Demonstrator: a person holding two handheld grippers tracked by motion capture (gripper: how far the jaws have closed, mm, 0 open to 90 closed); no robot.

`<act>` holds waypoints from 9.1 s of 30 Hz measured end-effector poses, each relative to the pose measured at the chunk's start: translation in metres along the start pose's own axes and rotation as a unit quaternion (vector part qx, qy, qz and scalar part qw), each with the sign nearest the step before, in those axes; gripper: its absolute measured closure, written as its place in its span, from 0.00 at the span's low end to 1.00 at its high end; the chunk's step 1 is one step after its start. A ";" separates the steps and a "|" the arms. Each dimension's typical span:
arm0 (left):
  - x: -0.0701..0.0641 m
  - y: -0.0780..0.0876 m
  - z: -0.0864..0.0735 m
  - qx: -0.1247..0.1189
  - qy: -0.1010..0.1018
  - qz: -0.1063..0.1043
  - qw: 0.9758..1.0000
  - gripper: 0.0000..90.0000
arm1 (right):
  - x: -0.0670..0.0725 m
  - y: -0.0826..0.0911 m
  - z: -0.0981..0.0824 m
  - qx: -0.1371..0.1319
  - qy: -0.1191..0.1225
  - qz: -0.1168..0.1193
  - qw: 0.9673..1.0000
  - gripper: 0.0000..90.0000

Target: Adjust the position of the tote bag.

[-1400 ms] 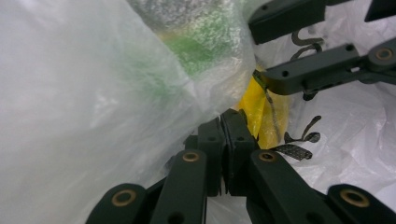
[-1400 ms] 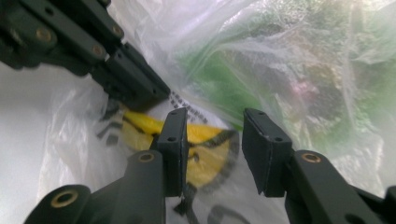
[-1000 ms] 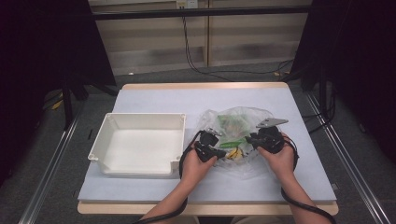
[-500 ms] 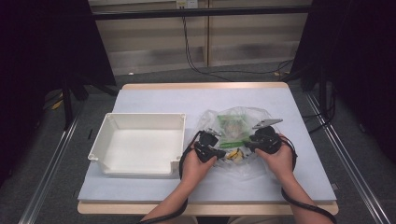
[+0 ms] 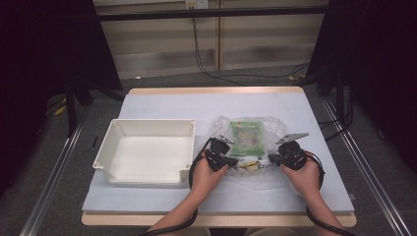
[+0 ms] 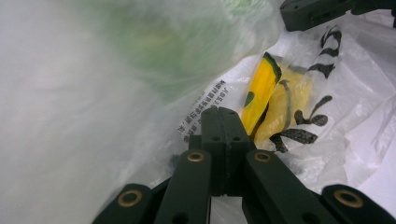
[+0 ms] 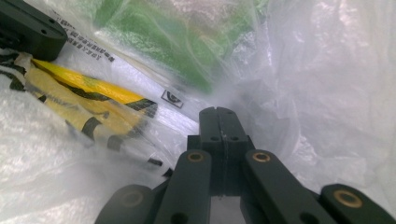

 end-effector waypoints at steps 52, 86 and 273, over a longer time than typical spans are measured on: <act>0.000 0.007 0.061 -0.017 -0.025 -0.010 0.999 1.00 | 0.030 0.026 0.069 -0.108 0.024 0.037 0.993 0.87; -0.012 -0.016 0.016 0.014 -0.026 -0.022 0.999 1.00 | -0.019 -0.033 0.072 -0.061 -0.040 0.038 0.997 1.00; 0.067 -0.031 0.069 -0.044 0.073 0.059 0.995 0.95 | -0.026 -0.059 0.068 -0.037 -0.072 0.036 0.996 0.94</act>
Point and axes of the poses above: each handheld gripper's, and its own axes: y roughly backward along the jaws, z roughly out of its top, x roughly to its left, the point moved 7 cm from there along -y, roughly forward along the jaws, and after that the axes turned 8 degrees about -x, right-handed, at the moved point
